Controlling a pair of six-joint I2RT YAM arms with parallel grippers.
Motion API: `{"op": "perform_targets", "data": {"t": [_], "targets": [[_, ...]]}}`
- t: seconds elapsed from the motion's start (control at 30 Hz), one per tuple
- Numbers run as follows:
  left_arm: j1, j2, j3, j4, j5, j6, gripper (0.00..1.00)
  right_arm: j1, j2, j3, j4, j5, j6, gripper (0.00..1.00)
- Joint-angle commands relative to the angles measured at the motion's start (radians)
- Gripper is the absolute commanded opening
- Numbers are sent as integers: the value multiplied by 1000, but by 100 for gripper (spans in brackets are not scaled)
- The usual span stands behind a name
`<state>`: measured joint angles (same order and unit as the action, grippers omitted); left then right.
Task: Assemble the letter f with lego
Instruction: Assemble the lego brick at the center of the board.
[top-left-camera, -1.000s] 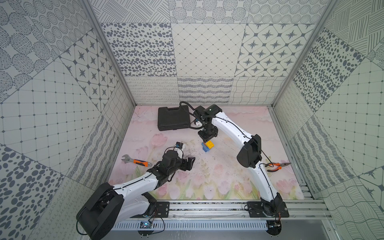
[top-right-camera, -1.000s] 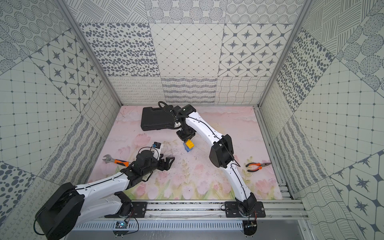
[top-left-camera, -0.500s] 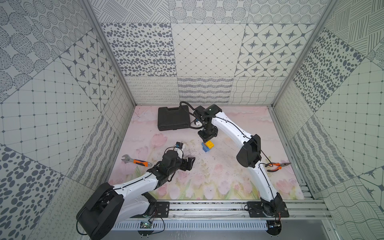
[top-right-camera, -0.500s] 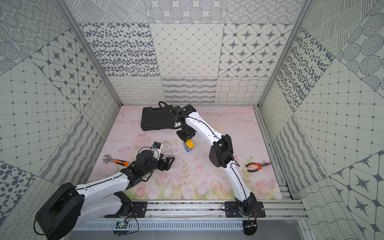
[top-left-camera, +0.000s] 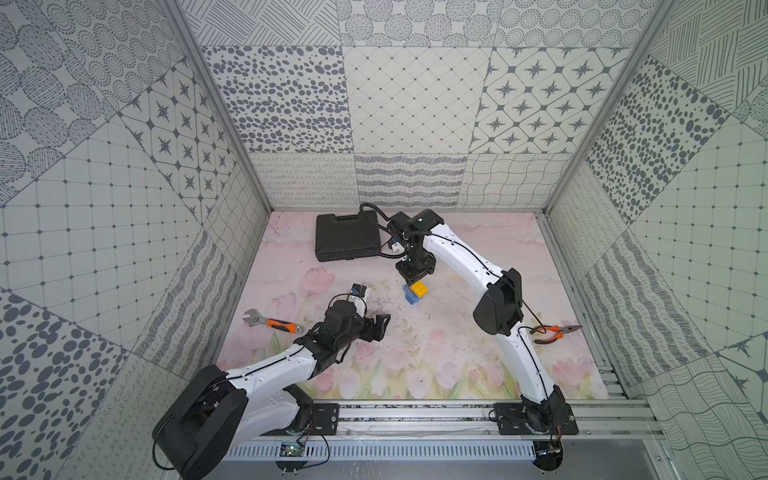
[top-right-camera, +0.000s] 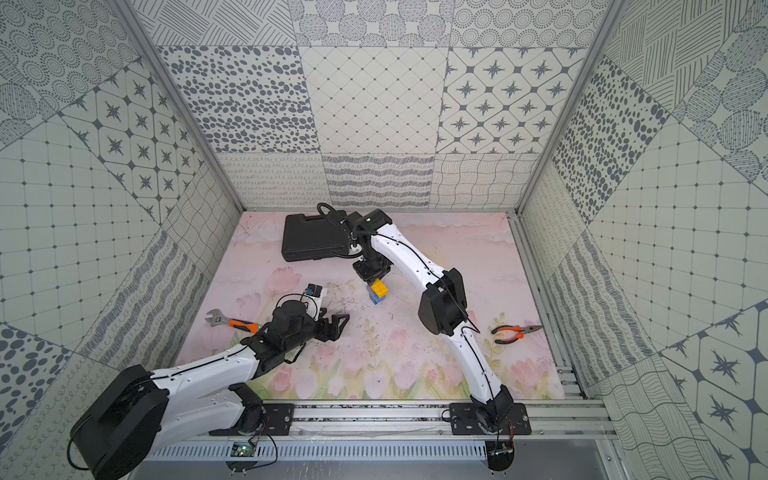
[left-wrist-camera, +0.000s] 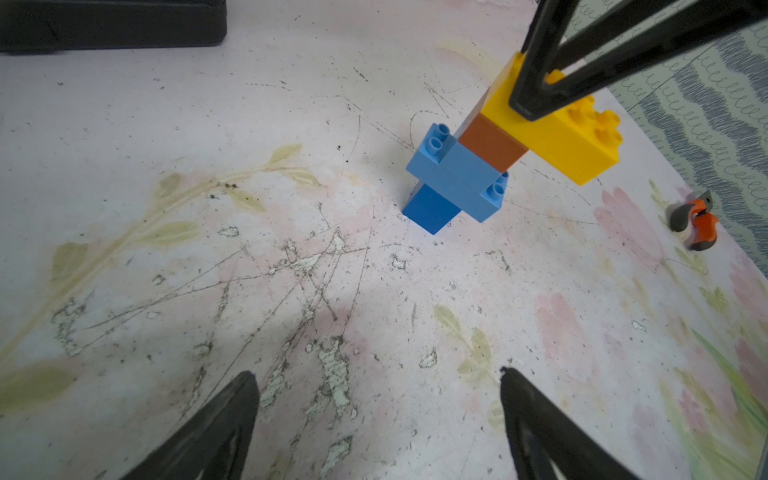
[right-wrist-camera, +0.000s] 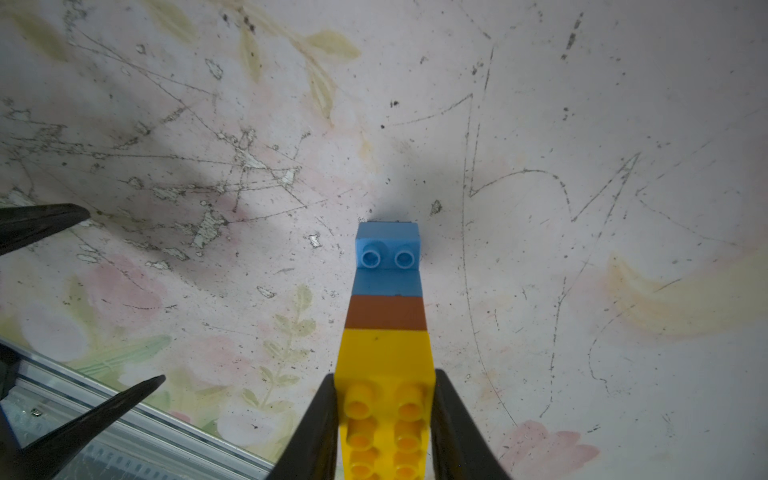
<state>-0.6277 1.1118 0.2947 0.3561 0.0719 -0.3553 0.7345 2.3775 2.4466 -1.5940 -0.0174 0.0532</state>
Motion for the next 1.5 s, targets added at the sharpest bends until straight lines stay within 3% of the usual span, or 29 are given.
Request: {"op": "perform_targets", "data": {"t": [0.0,0.43,0.67,0.87,1.3,1.47], "targets": [[-9,0,5,45,6,18,92,-3,107,-34,-40,8,18,32],[-9,-5,6,40,2,18,92,-9,35,91,-38,68,40,40],[-9,-1,7,41,4,16,92,-10,5,107,-43,67,37,53],[-8,-4,12,34,3,15,92,-7,-46,91,-21,48,41,57],[-8,-32,28,0,1,-1,92,18,-273,-397,287,-31,52,62],[-8,-37,34,-20,-9,1,92,18,-284,-463,351,-50,50,62]]}}
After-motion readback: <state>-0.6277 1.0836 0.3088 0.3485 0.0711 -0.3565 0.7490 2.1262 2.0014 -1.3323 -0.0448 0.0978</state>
